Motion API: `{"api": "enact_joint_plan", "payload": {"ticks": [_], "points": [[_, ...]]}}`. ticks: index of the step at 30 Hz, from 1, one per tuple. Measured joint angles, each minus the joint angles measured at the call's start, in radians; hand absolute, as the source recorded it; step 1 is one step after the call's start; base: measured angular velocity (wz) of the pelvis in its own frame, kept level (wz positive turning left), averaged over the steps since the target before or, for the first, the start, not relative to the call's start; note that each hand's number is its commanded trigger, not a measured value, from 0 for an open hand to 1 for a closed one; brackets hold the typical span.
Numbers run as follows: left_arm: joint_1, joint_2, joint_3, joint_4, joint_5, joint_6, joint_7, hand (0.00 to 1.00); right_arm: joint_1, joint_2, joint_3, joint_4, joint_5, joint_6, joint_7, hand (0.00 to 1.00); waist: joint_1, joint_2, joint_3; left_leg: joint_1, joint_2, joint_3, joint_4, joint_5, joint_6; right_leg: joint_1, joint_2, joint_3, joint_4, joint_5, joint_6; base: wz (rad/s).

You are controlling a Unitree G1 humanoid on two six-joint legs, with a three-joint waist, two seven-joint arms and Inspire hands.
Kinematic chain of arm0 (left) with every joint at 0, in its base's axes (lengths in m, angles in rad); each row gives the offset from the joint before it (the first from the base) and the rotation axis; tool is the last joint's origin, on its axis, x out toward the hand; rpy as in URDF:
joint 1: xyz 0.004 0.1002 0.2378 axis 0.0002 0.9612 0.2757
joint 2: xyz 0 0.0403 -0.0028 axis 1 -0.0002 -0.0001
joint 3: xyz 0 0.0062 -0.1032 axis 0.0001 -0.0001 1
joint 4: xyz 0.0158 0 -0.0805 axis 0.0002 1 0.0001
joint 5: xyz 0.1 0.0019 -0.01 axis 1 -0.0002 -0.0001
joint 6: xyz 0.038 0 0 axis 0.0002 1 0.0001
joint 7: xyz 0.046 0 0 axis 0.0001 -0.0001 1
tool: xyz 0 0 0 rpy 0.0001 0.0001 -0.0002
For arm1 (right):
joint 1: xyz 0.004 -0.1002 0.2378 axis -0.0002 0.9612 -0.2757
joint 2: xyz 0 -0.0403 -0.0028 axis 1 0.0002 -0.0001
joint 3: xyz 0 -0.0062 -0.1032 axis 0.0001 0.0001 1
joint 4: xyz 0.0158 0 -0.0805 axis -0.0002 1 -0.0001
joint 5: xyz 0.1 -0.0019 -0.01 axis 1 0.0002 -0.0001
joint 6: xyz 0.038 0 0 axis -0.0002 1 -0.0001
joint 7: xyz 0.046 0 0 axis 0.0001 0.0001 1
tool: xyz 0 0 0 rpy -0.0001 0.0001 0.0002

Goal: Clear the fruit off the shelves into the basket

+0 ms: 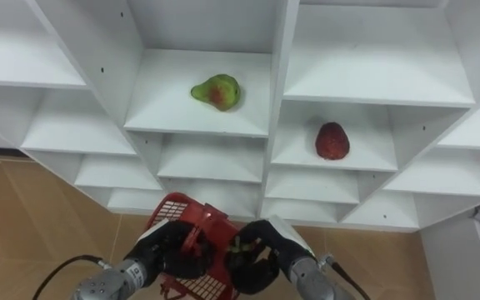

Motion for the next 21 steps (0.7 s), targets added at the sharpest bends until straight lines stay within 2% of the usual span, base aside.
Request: {"api": "enact_joint_plan", "payload": {"ticks": [6, 11, 21], "points": [[-0.001, 0.0, -0.005, -0.004, -0.001, 0.0, 0.0, 1.0, 0.0, 0.0, 0.001, 0.023, 0.001, 0.001, 0.0, 1.0, -0.002, 0.001, 0.0007, 0.002, 0.0, -0.001, 0.001, 0.0, 0.0, 0.005, 0.001, 0.0, -0.003, 0.0, 0.0, 0.0], [-0.002, 0.001, -0.024, -0.004, 0.0, 0.0, -0.002, 1.0, 0.0, 0.0, 0.002, 0.023, 0.001, 0.001, 0.0, 1.0, -0.002, 0.007, 0.0045, 0.002, 0.0, -0.001, 0.0, 0.0, 0.0, 0.006, 0.0, 0.0, -0.003, 0.0, 0.0, 0.0], [-0.006, 0.003, -0.029, -0.004, 0.0, 0.0, -0.009, 1.0, 0.0, 0.0, 0.002, 0.024, 0.002, 0.001, 0.001, 1.0, -0.002, 0.007, 0.0052, 0.003, 0.0, -0.001, 0.0, 0.0, 0.0, 0.005, -0.001, 0.001, -0.003, -0.001, 0.002, 0.0]]}}
